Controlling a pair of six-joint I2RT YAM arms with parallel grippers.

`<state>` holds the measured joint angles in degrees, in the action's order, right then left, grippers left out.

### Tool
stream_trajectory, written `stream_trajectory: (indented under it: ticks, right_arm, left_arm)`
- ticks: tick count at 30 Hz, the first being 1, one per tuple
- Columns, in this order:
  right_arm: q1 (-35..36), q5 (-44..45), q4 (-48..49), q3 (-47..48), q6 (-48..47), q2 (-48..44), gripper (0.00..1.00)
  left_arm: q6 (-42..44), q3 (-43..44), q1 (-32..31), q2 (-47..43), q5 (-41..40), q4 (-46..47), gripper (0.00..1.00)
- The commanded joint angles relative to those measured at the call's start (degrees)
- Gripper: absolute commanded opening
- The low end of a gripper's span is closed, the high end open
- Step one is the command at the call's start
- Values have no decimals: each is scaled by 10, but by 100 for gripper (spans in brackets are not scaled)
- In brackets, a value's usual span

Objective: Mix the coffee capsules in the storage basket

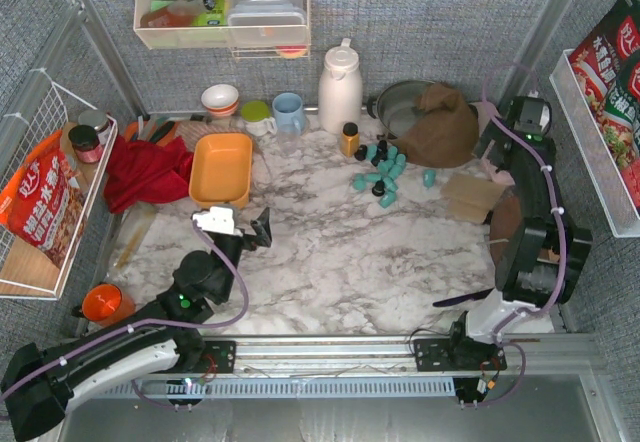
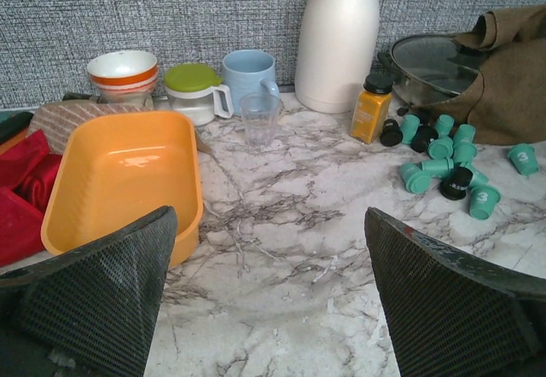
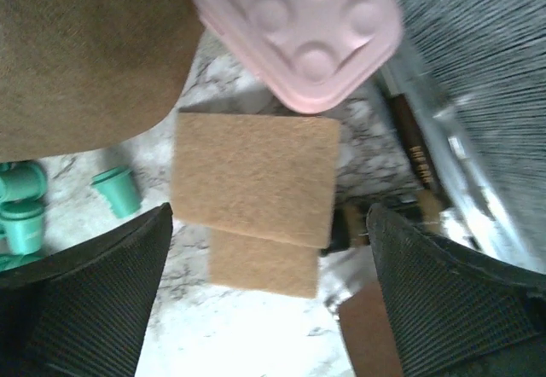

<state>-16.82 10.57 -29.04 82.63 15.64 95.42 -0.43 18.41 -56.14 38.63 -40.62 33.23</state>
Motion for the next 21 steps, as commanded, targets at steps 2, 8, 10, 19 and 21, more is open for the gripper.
stream_trajectory:
  ticks: [2, 8, 10, 19, 21]
  right_arm:
    - [25, 130, 9, 4, -50, -47, 99]
    - [120, 227, 58, 4, -166, -94, 99]
    - [152, 249, 97, -18, -210, -115, 99]
    - [144, 207, 110, -84, -77, -249, 99]
    - [145, 195, 111, -97, -77, -275, 99]
  left_arm:
    - [11, 7, 0, 5, -11, 4, 99]
    - [3, 13, 2, 28, -69, 4, 99]
    - [-13, 19, 6, 38, -86, -8, 99]
    - [-86, 69, 53, 71, -78, -116, 99]
    - [-102, 81, 70, 78, -64, -138, 99]
